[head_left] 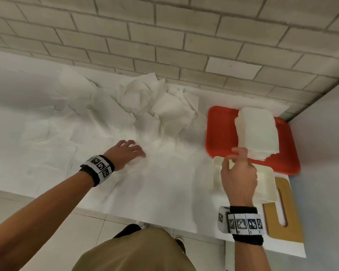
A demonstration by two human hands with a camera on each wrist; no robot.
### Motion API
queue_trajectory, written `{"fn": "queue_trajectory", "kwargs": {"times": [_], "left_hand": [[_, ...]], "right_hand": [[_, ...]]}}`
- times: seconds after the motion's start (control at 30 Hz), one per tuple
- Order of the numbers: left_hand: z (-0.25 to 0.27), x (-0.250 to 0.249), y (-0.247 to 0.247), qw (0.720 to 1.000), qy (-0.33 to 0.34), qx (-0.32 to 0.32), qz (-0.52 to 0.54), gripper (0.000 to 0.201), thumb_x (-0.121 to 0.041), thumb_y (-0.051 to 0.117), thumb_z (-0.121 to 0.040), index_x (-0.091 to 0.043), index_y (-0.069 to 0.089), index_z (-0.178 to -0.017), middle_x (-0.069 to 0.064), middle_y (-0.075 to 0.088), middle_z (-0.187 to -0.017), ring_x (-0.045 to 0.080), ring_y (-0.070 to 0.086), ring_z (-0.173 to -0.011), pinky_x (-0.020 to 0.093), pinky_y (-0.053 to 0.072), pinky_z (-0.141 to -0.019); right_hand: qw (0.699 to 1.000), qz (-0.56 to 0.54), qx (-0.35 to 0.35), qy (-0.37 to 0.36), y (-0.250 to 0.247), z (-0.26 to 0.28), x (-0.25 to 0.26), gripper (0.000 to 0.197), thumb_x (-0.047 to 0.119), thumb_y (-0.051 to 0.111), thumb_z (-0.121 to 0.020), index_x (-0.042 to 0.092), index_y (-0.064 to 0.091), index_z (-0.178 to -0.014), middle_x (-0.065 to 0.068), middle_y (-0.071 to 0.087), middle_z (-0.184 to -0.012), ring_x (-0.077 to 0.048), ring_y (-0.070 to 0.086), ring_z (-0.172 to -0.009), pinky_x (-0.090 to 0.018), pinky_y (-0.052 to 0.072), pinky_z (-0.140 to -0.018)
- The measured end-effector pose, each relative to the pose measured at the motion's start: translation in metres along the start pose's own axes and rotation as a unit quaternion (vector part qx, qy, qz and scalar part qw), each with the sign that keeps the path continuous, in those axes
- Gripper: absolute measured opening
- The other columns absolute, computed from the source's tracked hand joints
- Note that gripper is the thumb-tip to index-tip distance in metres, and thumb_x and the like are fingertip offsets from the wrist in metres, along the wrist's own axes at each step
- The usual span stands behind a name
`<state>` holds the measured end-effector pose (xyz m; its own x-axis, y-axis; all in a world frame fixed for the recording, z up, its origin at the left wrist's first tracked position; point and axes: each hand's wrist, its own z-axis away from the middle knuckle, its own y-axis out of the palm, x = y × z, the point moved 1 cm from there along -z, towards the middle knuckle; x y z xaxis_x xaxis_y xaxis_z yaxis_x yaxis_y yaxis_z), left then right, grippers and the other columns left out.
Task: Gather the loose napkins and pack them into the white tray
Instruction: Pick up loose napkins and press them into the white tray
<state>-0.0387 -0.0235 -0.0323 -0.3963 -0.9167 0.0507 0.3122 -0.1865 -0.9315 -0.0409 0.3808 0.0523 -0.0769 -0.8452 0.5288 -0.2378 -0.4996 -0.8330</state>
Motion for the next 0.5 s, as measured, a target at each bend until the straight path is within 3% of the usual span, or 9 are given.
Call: {"fn": "queue_trajectory", "kwargs": {"times": [0.07,0.13,0.2,0.23,0.27,0.33,0.4,0.43,0.5], "left_hand": [[-0.006,0.008,-0.007,0.998,0.027,0.048,-0.023,0.073,-0.003,0.064,-0.094,-0.045,0.041,-0.15,-0.017,0.045,-0.148,0.021,0.034,-0.143,0.046,0.016,-0.129],[-0.012,0.013,-0.018,0.997,0.058,0.034,-0.047,0.043,-0.016,0.069,-0.096,-0.04,0.058,-0.131,-0.017,0.056,-0.129,0.021,0.04,-0.134,0.049,0.016,-0.127],[-0.013,0.02,-0.023,0.995,0.079,-0.05,-0.023,0.014,-0.027,0.069,-0.098,-0.036,0.071,-0.108,-0.015,0.064,-0.11,0.023,0.05,-0.122,0.046,0.028,-0.119],[-0.011,0.023,-0.025,0.991,0.082,-0.107,0.02,0.006,-0.033,0.069,-0.099,-0.034,0.074,-0.102,-0.015,0.065,-0.104,0.024,0.052,-0.116,0.045,0.034,-0.113],[-0.008,0.025,-0.028,0.98,0.081,-0.17,0.064,0.011,-0.039,0.069,-0.099,-0.031,0.075,-0.101,-0.014,0.066,-0.101,0.024,0.053,-0.111,0.045,0.038,-0.109],[0.002,0.025,-0.043,0.945,0.071,-0.274,0.162,0.025,-0.047,0.066,-0.099,-0.024,0.075,-0.105,-0.012,0.068,-0.102,0.021,0.05,-0.107,0.042,0.041,-0.105],[0.016,0.024,-0.064,0.893,0.052,-0.357,0.269,0.025,-0.043,0.069,-0.1,-0.018,0.069,-0.104,-0.009,0.066,-0.1,0.017,0.05,-0.104,0.033,0.04,-0.106],[0.024,0.024,-0.077,0.865,0.029,-0.384,0.323,0.022,-0.039,0.07,-0.101,-0.018,0.064,-0.101,-0.007,0.064,-0.097,0.015,0.052,-0.099,0.029,0.043,-0.102],[0.038,0.026,-0.096,0.813,-0.044,-0.401,0.419,0.025,-0.034,0.068,-0.104,-0.016,0.053,-0.096,-0.001,0.064,-0.09,0.019,0.062,-0.087,0.029,0.051,-0.083]], "right_hand": [[0.998,-0.041,0.042,-0.036,0.027,0.003,0.034,0.033,0.016,0.071,-0.098,0.024,0.057,-0.127,0.003,0.078,-0.103,-0.03,0.075,-0.089,-0.043,0.061,-0.077],[0.99,-0.075,0.093,-0.08,0.059,0.002,0.062,0.029,0.017,0.073,-0.098,0.025,0.059,-0.123,0.006,0.078,-0.105,-0.025,0.076,-0.096,-0.043,0.063,-0.08],[0.976,-0.106,0.138,-0.133,0.09,-0.005,0.09,0.027,0.019,0.073,-0.098,0.023,0.061,-0.121,0.005,0.077,-0.111,-0.023,0.075,-0.105,-0.043,0.061,-0.087],[0.969,-0.116,0.15,-0.158,0.104,-0.011,0.105,0.027,0.018,0.073,-0.098,0.02,0.061,-0.122,0.003,0.076,-0.115,-0.025,0.073,-0.108,-0.044,0.06,-0.09],[0.963,-0.118,0.157,-0.184,0.117,-0.019,0.119,0.029,0.016,0.072,-0.097,0.018,0.061,-0.124,-0.001,0.074,-0.118,-0.028,0.071,-0.11,-0.045,0.058,-0.093],[0.954,-0.096,0.163,-0.232,0.144,-0.035,0.148,0.036,0.014,0.07,-0.097,0.013,0.059,-0.131,-0.011,0.072,-0.123,-0.036,0.067,-0.111,-0.045,0.056,-0.093],[0.944,-0.051,0.187,-0.268,0.168,-0.051,0.169,0.045,0.015,0.067,-0.1,0.011,0.054,-0.142,-0.016,0.068,-0.13,-0.041,0.064,-0.116,-0.047,0.055,-0.092],[0.937,-0.022,0.206,-0.28,0.179,-0.058,0.177,0.05,0.018,0.066,-0.101,0.011,0.051,-0.148,-0.016,0.064,-0.136,-0.041,0.062,-0.119,-0.048,0.054,-0.093],[0.929,0.054,0.245,-0.272,0.201,-0.069,0.185,0.061,0.023,0.063,-0.102,0.011,0.041,-0.158,-0.015,0.055,-0.149,-0.042,0.056,-0.129,-0.049,0.047,-0.099]]}}
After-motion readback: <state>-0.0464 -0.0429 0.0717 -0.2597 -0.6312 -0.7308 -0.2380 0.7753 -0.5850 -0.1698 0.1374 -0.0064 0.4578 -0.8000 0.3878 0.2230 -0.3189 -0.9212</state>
